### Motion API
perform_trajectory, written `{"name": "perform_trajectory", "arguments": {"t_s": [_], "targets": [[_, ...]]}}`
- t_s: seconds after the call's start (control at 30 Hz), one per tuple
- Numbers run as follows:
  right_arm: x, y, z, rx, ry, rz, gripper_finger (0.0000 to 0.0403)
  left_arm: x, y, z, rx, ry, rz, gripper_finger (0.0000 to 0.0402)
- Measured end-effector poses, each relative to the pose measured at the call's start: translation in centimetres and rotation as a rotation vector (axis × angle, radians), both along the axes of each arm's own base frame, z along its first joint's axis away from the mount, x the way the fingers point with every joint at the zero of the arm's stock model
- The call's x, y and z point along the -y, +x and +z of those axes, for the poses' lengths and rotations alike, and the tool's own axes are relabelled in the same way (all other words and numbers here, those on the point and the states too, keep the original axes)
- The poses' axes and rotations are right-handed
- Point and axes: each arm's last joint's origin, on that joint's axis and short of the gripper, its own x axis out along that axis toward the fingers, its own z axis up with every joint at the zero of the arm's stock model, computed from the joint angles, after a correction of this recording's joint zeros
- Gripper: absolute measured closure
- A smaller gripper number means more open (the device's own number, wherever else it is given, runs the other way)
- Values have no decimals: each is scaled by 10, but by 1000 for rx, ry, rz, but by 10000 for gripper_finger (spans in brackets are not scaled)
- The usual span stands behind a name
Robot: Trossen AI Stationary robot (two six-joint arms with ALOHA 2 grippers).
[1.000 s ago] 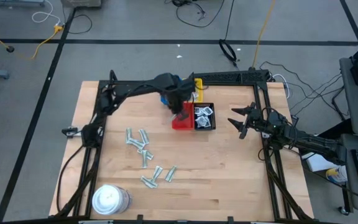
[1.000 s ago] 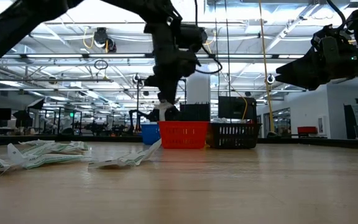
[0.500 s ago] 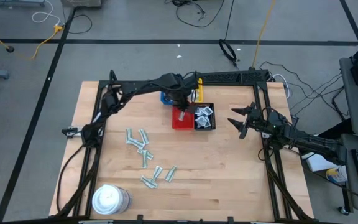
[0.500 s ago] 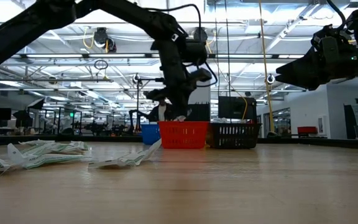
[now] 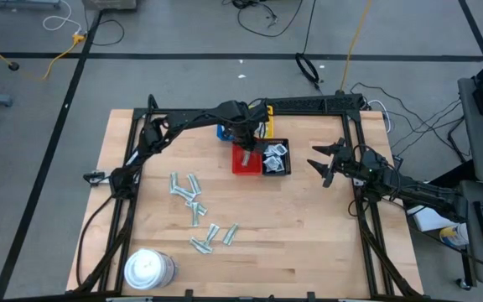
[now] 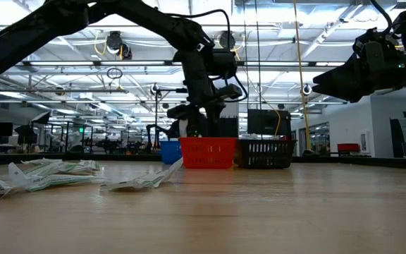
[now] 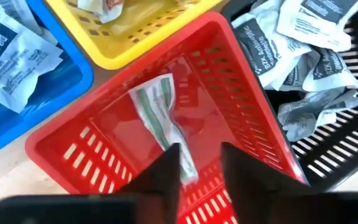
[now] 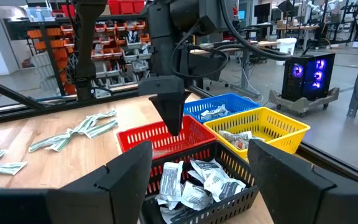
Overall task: Pick & Place First Aid Supplies
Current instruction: Put the bandage pack into the red bin
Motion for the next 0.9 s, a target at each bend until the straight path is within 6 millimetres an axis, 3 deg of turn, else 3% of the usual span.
{"name": "perform_trajectory", "arguments": {"t_s": [0.2, 0.4, 0.63, 0.9], "targets": [[0, 0, 0, 0, 0, 0, 142, 0, 0, 0, -1, -5, 17, 178], [0, 0, 0, 0, 0, 0, 141, 0, -3, 3, -10, -13, 27, 119], [0, 0, 0, 0, 0, 0, 142, 4, -10, 17, -17, -82, 84, 107], [0, 0, 0, 2, -1, 0, 142, 10, -30, 31, -154, -102, 145, 133]]}}
